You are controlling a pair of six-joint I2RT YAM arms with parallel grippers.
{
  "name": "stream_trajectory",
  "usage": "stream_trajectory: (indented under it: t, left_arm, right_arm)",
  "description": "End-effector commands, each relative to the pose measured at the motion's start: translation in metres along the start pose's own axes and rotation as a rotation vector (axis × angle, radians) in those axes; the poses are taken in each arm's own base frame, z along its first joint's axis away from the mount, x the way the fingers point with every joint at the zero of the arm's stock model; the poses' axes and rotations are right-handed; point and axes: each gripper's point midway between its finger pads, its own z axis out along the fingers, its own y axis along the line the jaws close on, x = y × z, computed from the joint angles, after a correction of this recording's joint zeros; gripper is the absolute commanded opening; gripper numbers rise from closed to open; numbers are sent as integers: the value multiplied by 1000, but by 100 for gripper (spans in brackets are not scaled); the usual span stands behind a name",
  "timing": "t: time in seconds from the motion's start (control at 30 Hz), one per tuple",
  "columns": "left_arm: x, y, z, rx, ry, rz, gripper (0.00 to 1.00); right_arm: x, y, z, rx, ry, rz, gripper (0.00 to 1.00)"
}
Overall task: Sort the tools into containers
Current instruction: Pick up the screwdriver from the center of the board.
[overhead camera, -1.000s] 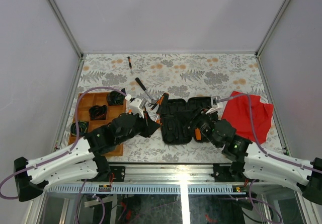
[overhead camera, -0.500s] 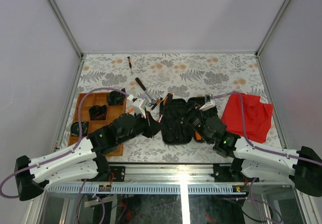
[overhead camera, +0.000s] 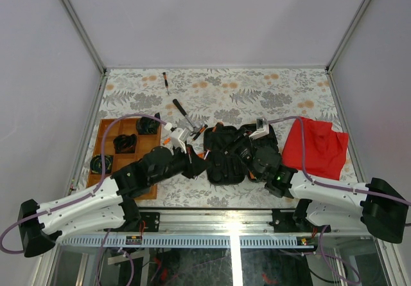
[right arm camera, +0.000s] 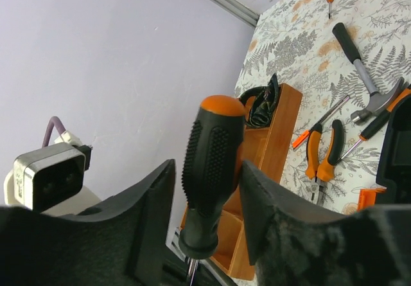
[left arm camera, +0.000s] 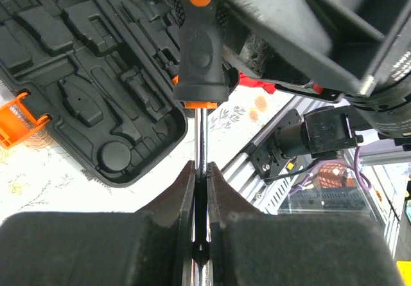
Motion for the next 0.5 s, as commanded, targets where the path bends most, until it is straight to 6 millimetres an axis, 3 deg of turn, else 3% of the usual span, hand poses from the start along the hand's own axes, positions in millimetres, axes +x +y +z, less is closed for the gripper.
stream_trajectory:
  t: [0.0,0.1,0.27,0.47]
  left_arm:
    - [-19,-23,-5,106,-78,-4,0]
    - [-19,-23,-6,106,-74,0,2]
    - [-19,-23,-6,99,-72,-10,28]
    - [-21,-23,-8,89,-65,-2,52]
  right_arm:
    - [-22,21,11,-30,-83,55,44]
    - [-21,20,12,-28,-77,47,28]
    - [-25,21,12,-8,-69,-56,7]
    - [-37,10,5,106,-41,-252,1]
